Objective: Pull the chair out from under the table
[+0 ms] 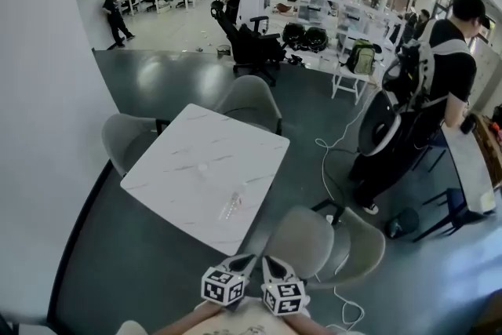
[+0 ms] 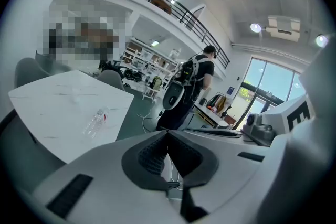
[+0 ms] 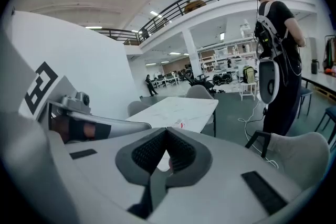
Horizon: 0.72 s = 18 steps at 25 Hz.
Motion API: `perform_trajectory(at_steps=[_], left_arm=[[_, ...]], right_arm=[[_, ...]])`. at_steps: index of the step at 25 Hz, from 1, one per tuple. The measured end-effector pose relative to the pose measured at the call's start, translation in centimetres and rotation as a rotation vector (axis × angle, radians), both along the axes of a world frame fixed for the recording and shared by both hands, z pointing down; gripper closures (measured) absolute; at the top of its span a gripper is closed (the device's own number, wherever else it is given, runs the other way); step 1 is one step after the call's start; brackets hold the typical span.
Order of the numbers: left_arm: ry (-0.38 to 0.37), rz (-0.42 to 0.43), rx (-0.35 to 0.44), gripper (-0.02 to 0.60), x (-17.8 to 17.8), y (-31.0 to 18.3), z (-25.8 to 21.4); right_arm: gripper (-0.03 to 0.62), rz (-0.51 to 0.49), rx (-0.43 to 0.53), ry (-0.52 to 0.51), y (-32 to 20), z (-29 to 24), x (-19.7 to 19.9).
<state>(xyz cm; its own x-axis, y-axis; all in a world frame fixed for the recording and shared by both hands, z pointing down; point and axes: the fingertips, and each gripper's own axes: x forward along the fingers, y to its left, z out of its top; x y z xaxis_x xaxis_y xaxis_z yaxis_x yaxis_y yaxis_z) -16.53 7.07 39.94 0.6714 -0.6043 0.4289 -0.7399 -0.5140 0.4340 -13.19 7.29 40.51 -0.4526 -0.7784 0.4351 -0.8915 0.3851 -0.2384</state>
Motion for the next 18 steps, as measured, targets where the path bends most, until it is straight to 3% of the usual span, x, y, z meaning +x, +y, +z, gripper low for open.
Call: perform_trajectory(at_steps=[7,18], left_arm=[[0.008,-0.022,0.0,0.572,-0.5,-0.9,0.7],[0.003,0.029,-0.016,0.572,0.3,-1.5,1.7]], right_arm=[[0.585,0.028,-0.031,-0.008,-0.9,1.2,0.6],[0.585,0.046,-0.048,-0.006,-1.8,2.1,0.8]])
